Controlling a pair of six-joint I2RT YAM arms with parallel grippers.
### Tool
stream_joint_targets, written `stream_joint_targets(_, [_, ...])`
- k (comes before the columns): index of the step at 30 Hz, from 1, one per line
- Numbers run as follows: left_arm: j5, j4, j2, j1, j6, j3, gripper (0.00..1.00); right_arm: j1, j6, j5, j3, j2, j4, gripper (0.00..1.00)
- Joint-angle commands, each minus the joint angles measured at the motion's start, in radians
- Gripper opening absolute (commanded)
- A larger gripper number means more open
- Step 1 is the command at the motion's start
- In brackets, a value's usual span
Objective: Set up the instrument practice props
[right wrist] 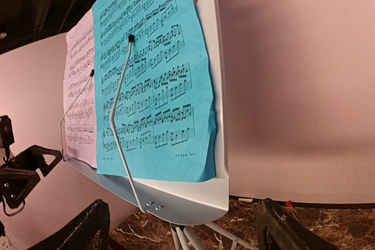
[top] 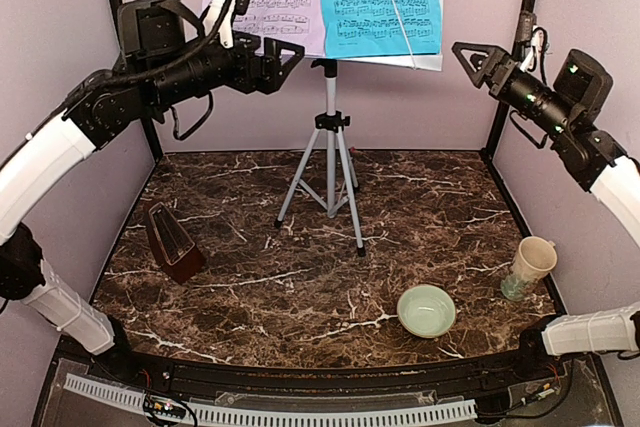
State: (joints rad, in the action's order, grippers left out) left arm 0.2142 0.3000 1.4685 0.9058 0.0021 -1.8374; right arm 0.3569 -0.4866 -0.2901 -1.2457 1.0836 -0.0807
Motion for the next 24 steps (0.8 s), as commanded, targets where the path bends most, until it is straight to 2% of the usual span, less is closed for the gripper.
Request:
stream_joint_targets(1, [-0.068,-0.029,-0.11,-0.08,-0.1,0.133,0.95,0.004,0.032,0.008,0.047,-0.035,0.013,0.89])
stream_joint_targets(9, [-0.128,-0.059,-0.254,-0.219,-0.25,0.475,0.98,0.004,0.073,0.041,0.198,-0.092,0.069,0.95])
stream_joint_targets(12, [-0.184,-0.045,-0.33,-0.326,-0.317,0.584,0.99,0.004,0.083,0.051,0.255,-0.102,0.081,0.95])
stream_joint_targets(14, [-0.174,-0.005,-0.37,-0.394,-0.347,0.633,0.99,0.004,0.083,0.051,0.298,-0.104,0.079,0.95])
stream_joint_targets(18, [0.014,0.116,-0.424,-0.448,-0.416,0.699,0.99,0.004,0.052,0.032,0.385,-0.101,0.025,0.95])
stream_joint_targets(21, [0.221,0.245,-0.441,-0.453,-0.536,0.72,0.99,0.005,0.022,0.006,0.426,-0.079,-0.028,0.95])
stream_joint_targets(24, [0.33,0.403,-0.398,-0.453,-0.7,0.695,0.99,0.007,0.002,-0.005,0.442,-0.05,-0.068,0.95])
